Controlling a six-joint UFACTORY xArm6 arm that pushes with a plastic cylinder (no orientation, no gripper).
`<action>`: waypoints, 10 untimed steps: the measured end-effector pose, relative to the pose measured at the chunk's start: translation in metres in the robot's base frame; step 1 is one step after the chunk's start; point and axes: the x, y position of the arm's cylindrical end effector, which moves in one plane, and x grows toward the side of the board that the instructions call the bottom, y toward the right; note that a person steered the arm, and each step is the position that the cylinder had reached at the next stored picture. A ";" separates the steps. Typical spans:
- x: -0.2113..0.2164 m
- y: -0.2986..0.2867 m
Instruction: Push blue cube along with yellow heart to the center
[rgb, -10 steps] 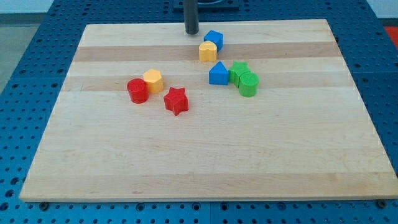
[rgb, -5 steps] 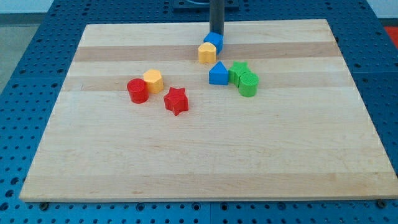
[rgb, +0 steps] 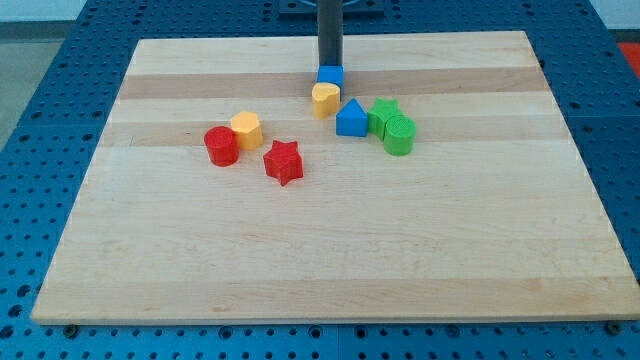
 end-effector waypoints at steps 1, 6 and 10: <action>0.000 0.000; 0.048 -0.031; 0.085 -0.062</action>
